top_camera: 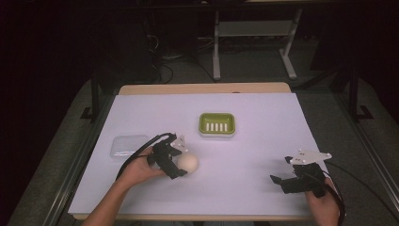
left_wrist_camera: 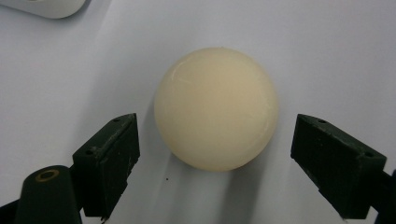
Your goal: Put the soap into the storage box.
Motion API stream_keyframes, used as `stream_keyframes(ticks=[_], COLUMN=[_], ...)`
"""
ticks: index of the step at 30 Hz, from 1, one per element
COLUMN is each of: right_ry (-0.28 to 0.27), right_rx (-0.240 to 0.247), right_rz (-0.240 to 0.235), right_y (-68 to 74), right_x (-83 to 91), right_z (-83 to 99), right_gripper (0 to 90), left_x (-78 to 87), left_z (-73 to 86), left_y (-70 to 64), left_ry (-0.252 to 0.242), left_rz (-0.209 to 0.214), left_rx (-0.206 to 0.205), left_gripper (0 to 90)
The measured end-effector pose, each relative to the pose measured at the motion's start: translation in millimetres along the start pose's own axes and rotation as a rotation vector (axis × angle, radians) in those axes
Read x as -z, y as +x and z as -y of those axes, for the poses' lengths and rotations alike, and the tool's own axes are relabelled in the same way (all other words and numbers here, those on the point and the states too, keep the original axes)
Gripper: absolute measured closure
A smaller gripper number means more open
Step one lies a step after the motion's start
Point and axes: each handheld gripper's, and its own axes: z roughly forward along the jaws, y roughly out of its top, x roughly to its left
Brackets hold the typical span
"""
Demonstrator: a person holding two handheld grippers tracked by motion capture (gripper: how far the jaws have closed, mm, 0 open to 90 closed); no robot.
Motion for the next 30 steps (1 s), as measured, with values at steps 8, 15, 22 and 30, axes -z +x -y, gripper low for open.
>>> stream_keyframes(ticks=[8,15,22,30], right_ry=[0.002,0.005,0.008,0.017], right_rx=[0.005,0.013,0.015,0.026], right_rz=[-0.001,-0.008,-0.013,-0.025], right_y=[0.8,1.9,2.0,4.2], right_x=[-0.2,-1.4,-1.1,-4.2], right_z=[-0.8,-1.4,-0.9,-2.9], right_gripper=[13.6,13.6,13.6,13.6], left_x=[-3.8,-9.1,-13.3,-18.7], left_z=[-5.5,-10.6,-12.3,-12.9], left_y=[4.6,4.5,6.4,7.4], left_ry=[0.019,0.047,0.06,0.072], left_rz=[0.047,0.046,0.046,0.055], left_rx=[0.011,-0.004,-0.003,-0.009], left_gripper=[16.8,16.9,19.3,22.5])
